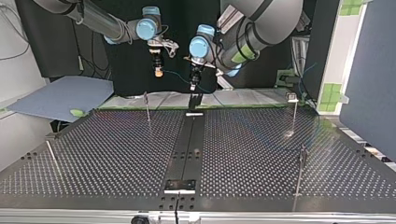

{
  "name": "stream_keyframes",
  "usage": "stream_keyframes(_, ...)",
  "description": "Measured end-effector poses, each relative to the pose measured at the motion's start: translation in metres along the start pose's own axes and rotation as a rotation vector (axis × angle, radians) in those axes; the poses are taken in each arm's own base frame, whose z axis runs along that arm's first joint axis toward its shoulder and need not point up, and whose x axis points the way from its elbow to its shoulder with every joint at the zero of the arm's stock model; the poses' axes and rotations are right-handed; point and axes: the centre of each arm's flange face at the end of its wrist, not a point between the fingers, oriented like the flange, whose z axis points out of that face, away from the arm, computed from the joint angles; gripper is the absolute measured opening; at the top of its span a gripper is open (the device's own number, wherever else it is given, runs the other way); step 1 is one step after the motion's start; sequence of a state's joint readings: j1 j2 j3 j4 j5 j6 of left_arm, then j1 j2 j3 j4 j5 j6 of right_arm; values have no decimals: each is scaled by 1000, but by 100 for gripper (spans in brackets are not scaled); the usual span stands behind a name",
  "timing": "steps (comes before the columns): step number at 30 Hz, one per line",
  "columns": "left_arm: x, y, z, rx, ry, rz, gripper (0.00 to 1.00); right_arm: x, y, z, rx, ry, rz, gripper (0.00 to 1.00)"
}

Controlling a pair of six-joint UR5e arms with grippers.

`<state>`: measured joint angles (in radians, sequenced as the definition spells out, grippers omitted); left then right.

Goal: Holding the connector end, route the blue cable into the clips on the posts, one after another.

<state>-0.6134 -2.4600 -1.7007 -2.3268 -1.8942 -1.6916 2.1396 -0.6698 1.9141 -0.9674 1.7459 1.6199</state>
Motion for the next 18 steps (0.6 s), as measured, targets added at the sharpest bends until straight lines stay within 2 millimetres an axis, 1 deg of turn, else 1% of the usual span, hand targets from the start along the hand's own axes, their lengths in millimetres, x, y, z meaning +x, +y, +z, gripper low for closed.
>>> stream_keyframes(4, 20, 0, -2, 7, 25, 9, 0, 0, 4, 2, -6, 2, 3, 0)
stream_keyframes(12, 33, -3, -6, 25, 44, 15, 0, 3, 13, 7, -16, 14, 10, 0)
stream_keyframes(18, 59, -7, -15, 42, 91, 31, 0, 3, 20, 9, -22, 16, 11, 0)
